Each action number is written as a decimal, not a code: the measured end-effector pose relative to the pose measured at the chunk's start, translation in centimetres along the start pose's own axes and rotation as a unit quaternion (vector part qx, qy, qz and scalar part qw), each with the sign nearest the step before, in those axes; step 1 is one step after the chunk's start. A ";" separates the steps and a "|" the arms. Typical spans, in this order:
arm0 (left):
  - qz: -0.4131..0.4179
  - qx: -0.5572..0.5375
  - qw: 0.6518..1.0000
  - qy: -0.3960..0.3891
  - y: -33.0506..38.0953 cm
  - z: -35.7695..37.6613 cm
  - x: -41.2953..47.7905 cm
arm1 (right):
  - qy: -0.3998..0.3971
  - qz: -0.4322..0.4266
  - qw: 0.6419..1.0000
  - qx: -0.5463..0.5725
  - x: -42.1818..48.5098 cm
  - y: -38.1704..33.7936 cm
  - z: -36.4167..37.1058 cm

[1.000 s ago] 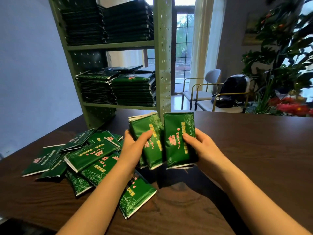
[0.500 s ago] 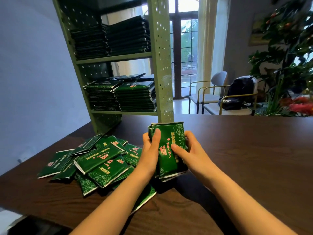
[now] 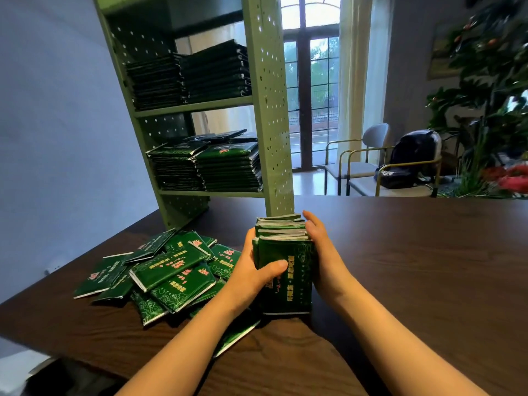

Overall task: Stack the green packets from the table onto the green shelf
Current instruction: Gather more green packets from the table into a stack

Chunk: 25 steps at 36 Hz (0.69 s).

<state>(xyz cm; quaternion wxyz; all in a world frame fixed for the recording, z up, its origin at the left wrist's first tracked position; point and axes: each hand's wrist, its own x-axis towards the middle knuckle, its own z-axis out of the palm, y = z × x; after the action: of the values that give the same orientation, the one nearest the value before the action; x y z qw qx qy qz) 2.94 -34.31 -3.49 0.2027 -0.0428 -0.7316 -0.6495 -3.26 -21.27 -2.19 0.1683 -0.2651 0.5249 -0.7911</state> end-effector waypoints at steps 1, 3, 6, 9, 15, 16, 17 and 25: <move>-0.002 -0.012 1.000 -0.005 0.1 0.1 -0.2 | 0.002 -0.001 1.000 -0.003 -0.1 0.1 0.1; -0.005 -0.032 0.999 -0.006 0.4 0.3 -0.5 | 0.008 -0.002 1.000 -0.004 0.0 0.3 0.4; -0.006 -0.052 0.999 0.006 0.6 0.2 -1.0 | 0.025 0.002 1.000 0.008 0.0 0.5 0.7; -0.004 -0.060 0.998 0.023 0.7 0.3 -1.5 | 0.027 -0.001 0.999 0.037 -0.3 0.1 1.0; -0.007 -0.133 0.990 0.047 0.1 1.5 -1.7 | 0.007 -0.010 0.998 0.068 -0.4 0.4 1.4; -0.009 -0.143 0.988 0.050 0.1 1.7 -1.7 | 0.013 -0.007 0.998 0.065 -0.3 0.4 1.5; -0.011 -0.152 0.987 0.051 0.0 1.8 -1.6 | 0.020 -0.003 0.998 0.063 -0.4 0.3 1.6; -0.024 -0.143 0.987 0.070 -0.5 2.2 -1.5 | 0.099 0.050 0.993 0.042 -0.1 1.1 1.6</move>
<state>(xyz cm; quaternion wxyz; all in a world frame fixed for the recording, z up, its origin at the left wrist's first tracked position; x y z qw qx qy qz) 3.61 -31.98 -4.60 0.2296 -0.0083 -0.6162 -0.7534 -2.23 -22.83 -2.79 0.1657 -0.1516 0.5177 -0.8256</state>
